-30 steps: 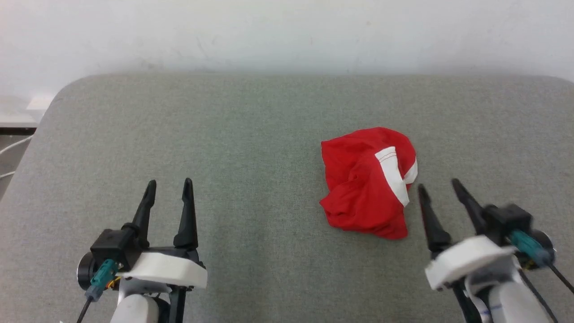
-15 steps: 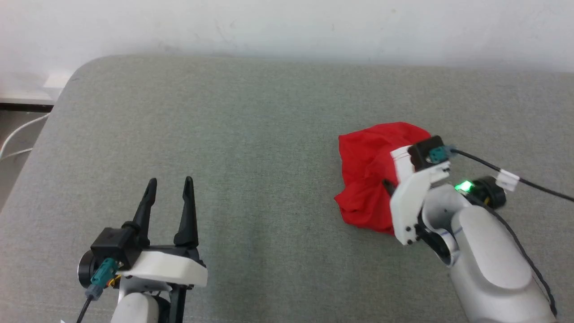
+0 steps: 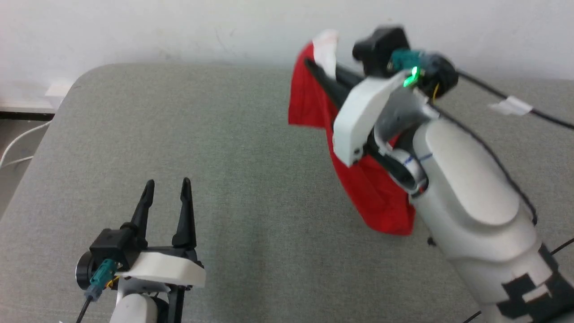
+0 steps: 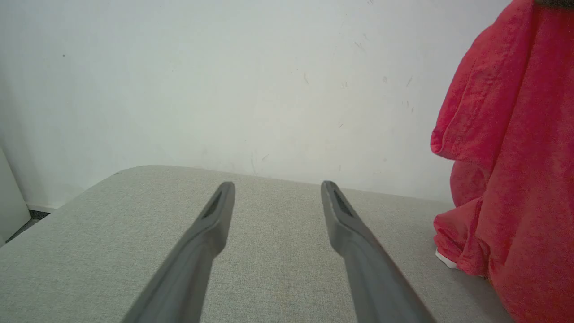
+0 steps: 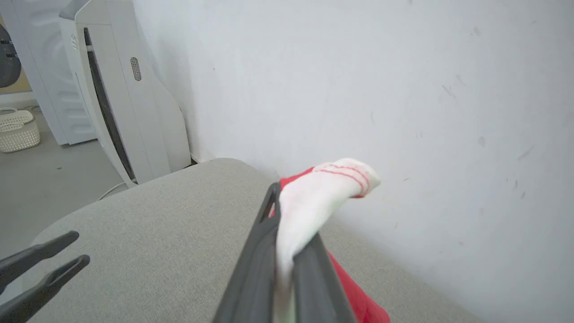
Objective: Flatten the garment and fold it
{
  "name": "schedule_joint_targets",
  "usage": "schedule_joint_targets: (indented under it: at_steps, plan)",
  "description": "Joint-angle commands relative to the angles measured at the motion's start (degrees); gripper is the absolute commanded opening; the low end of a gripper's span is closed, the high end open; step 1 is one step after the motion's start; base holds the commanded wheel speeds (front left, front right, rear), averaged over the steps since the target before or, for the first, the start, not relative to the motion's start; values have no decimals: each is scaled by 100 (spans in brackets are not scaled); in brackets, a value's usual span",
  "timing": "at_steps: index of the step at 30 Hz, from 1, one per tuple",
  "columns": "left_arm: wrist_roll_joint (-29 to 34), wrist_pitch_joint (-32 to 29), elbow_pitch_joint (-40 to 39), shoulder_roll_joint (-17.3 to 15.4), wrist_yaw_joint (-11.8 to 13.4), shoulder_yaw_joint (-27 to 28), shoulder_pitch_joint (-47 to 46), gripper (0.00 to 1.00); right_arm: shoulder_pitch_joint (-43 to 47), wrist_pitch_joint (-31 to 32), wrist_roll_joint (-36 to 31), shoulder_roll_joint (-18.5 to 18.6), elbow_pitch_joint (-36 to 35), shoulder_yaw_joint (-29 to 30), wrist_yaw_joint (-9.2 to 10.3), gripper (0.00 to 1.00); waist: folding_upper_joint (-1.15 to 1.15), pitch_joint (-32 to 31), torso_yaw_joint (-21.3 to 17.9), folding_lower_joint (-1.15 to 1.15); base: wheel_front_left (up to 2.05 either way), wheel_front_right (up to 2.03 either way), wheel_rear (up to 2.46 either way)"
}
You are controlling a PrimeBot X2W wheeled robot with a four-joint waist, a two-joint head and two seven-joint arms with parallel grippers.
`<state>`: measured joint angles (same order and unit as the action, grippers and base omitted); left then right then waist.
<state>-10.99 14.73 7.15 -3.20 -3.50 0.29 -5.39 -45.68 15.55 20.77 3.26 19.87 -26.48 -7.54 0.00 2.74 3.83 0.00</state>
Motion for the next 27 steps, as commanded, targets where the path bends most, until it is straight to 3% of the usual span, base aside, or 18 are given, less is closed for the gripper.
schedule_joint_targets:
  at_steps: [1,9,18,25,26,27]
  plan:
    - [31,27,3,23,-35,14,8,100,-169,-120,54,-12,-46,25,5,0,0,0,5,0,0,0,0]
    - [44,27,-38,29,-31,15,23,100,-599,-1069,403,-36,-245,944,5,0,0,28,3,0,0,0,0]
    - [13,27,-38,31,-66,-32,-51,100,836,-475,-1102,149,1019,2746,5,0,0,163,-61,0,0,0,0]
    - [-15,27,-13,32,-83,-105,-172,100,1847,-393,-1806,102,1529,4104,5,0,0,318,-119,0,0,0,0]
    - [-12,27,-4,32,-89,-116,-183,100,1943,-404,-1913,87,1548,4305,5,44,0,329,-127,0,0,0,0]
    - [-10,27,3,32,-92,-126,-191,100,2033,-386,-1998,67,1566,4514,5,100,0,335,-135,0,0,0,0]
